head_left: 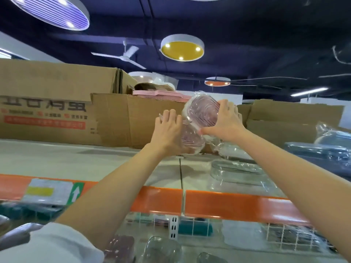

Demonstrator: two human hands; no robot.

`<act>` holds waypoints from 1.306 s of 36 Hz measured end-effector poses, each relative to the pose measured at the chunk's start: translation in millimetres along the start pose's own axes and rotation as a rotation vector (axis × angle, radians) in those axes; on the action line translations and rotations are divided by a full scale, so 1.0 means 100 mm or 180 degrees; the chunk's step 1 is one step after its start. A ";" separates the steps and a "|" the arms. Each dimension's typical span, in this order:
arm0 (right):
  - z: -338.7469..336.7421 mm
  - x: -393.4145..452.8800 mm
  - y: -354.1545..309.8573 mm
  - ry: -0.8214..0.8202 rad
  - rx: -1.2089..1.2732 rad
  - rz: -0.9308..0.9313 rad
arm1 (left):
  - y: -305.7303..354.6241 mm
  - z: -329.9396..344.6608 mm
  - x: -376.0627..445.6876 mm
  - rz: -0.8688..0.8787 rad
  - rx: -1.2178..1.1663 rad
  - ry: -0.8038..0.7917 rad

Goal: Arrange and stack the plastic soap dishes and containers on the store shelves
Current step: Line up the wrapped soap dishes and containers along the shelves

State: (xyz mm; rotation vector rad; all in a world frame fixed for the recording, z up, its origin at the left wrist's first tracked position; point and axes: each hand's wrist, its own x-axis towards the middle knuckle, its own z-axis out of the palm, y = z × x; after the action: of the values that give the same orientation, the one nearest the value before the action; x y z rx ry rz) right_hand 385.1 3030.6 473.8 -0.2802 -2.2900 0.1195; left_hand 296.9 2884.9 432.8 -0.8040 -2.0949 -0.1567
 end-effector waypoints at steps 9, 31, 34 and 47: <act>-0.39 -0.18 0.07 0.0130 0.0414 -0.0087 | 0.17 -0.43 -0.06 -0.0197 0.0114 0.0322; -1.25 -1.61 0.81 -0.0397 0.1661 0.0042 | 1.31 -1.11 -1.17 -0.0646 -0.0572 0.1331; -1.29 -1.87 0.95 -0.0608 0.1918 0.0013 | 1.48 -1.17 -1.41 -0.0555 -0.0635 0.1284; -0.98 -3.01 1.41 -0.1362 0.1413 -0.0435 | 1.95 -0.77 -2.47 -0.0109 -0.0723 0.0256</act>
State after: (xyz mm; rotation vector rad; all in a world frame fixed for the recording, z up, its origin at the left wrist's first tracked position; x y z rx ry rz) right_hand 676.6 3095.2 297.8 0.1481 -2.6104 0.6613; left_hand 569.8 2887.8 257.5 -0.8806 -2.0387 -0.4450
